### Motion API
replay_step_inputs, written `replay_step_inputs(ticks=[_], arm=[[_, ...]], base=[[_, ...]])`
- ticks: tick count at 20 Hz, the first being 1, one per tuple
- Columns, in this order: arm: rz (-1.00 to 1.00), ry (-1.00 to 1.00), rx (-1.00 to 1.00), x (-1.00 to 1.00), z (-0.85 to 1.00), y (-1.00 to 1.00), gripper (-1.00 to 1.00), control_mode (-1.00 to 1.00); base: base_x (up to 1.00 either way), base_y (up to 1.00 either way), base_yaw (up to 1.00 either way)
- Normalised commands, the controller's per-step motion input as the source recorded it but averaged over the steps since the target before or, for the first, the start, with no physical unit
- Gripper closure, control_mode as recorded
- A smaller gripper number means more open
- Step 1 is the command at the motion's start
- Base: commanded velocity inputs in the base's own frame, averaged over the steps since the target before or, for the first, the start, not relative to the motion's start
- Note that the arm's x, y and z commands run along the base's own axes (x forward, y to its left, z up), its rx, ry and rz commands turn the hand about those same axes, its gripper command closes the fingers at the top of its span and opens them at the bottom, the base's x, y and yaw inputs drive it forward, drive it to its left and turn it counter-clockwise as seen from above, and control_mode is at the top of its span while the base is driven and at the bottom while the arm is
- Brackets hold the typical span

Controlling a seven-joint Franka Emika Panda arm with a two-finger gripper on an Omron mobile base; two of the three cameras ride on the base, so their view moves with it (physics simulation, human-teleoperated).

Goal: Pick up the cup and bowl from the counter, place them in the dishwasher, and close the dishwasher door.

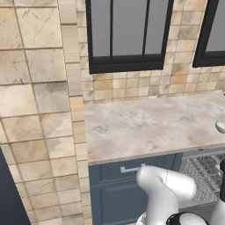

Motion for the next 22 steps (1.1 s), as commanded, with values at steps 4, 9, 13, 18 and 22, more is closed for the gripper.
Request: replay_step_inputs(ticks=[4, 9, 13, 18, 22], arm=[[0.0, 0.0, -0.04, 0.0, -0.27, -0.3, 1.0, -1.0], [0.0, 0.0, -0.04, 0.0, -0.29, -0.31, 1.0, -1.0], [0.0, 0.0, -0.02, 0.01, -0.39, -0.3, 1.0, -1.0], [0.0, 0.0, -0.02, 0.09, -0.35, -0.28, 1.0, -1.0], [0.0, 0.0, 0.0, 0.16, -0.17, -0.25, 1.0, -1.0]], base=[[0.0, 0.0, 0.0], [0.0, 0.0, 0.0], [0.0, 0.0, 0.0], [0.0, 0.0, 0.0], [0.0, 0.0, 0.0]])
